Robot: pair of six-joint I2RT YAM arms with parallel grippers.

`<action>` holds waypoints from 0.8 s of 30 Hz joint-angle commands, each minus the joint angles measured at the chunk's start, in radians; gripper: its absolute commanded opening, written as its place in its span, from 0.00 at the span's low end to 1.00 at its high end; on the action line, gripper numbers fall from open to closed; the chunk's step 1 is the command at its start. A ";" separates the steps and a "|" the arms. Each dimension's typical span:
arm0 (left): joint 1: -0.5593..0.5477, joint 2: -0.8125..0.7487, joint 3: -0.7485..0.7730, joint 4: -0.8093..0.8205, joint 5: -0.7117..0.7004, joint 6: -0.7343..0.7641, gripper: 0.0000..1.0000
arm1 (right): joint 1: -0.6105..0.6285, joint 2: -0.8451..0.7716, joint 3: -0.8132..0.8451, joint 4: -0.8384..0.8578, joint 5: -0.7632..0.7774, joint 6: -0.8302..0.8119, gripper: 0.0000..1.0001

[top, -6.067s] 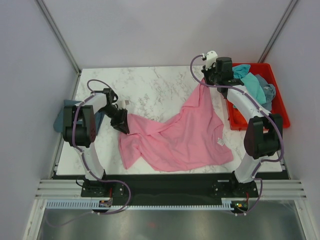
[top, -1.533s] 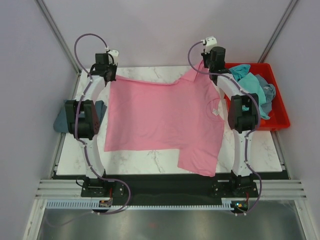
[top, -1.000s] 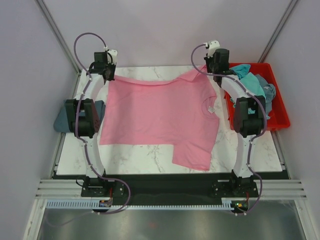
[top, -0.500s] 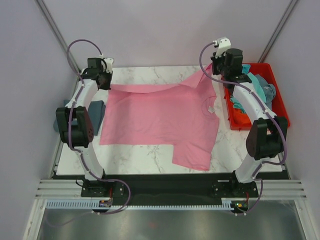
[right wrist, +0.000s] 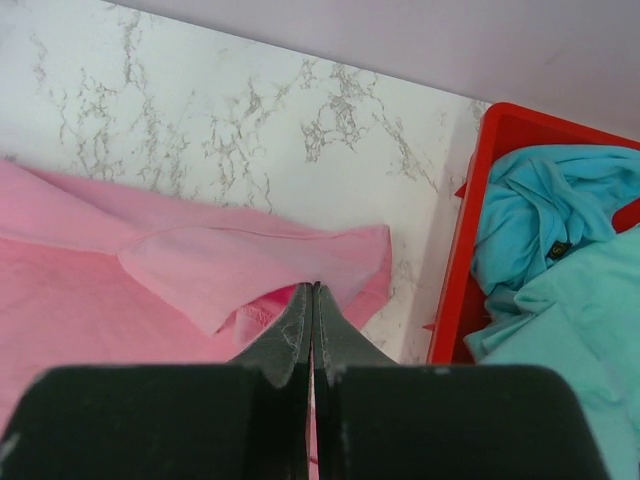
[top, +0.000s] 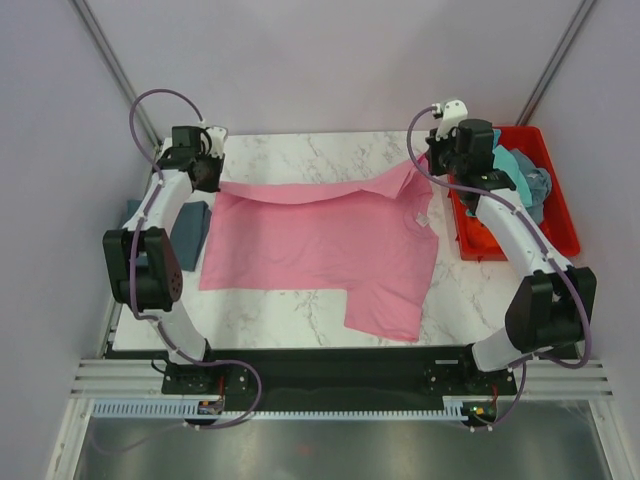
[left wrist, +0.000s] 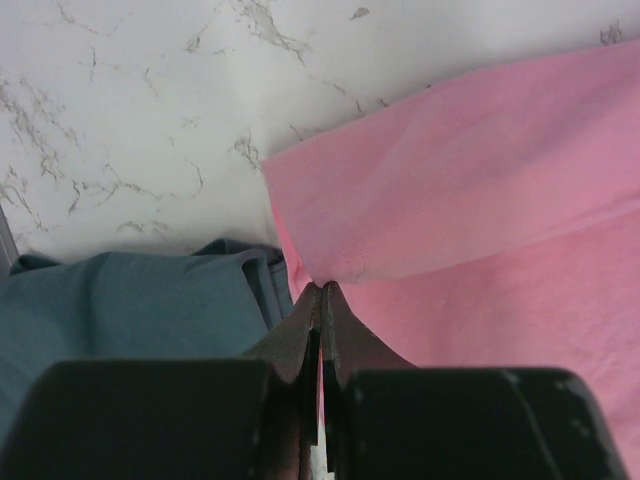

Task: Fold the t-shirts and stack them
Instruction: Fold the tshirt

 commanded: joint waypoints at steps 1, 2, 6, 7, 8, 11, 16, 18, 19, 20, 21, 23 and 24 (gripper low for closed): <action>0.004 -0.057 -0.035 0.003 0.009 -0.014 0.02 | 0.010 -0.082 -0.045 -0.009 -0.026 0.039 0.00; 0.004 -0.062 -0.050 0.005 0.009 -0.014 0.02 | 0.016 -0.098 -0.070 -0.012 -0.028 0.039 0.00; 0.004 -0.078 -0.085 0.005 0.009 -0.017 0.02 | 0.021 -0.131 -0.120 -0.020 -0.029 0.054 0.00; 0.004 -0.080 -0.093 0.005 0.006 -0.018 0.02 | 0.021 -0.137 -0.128 -0.020 -0.031 0.060 0.00; 0.002 -0.085 -0.105 0.006 0.003 -0.018 0.02 | 0.022 -0.149 -0.137 -0.023 -0.032 0.062 0.00; 0.007 -0.098 -0.131 0.012 -0.010 -0.017 0.02 | 0.024 -0.171 -0.177 -0.029 -0.034 0.063 0.00; 0.008 -0.105 -0.173 0.029 -0.026 -0.020 0.02 | 0.025 -0.188 -0.214 -0.030 -0.029 0.059 0.00; 0.008 -0.098 -0.187 0.034 -0.030 -0.023 0.02 | 0.025 -0.188 -0.241 -0.030 -0.034 0.056 0.00; 0.008 -0.095 -0.190 0.035 -0.033 -0.024 0.02 | 0.024 -0.189 -0.252 -0.030 -0.036 0.054 0.00; 0.008 -0.091 -0.193 0.037 -0.040 -0.029 0.02 | 0.025 -0.185 -0.265 -0.027 -0.039 0.051 0.00; 0.008 -0.083 -0.190 0.034 -0.046 -0.031 0.02 | 0.024 -0.184 -0.287 -0.029 -0.054 0.034 0.00; 0.008 -0.062 -0.181 0.029 -0.066 -0.040 0.05 | 0.025 -0.181 -0.317 -0.026 -0.056 0.019 0.05; 0.008 -0.059 -0.177 0.029 -0.066 -0.040 0.05 | 0.027 -0.180 -0.320 -0.027 -0.049 0.013 0.25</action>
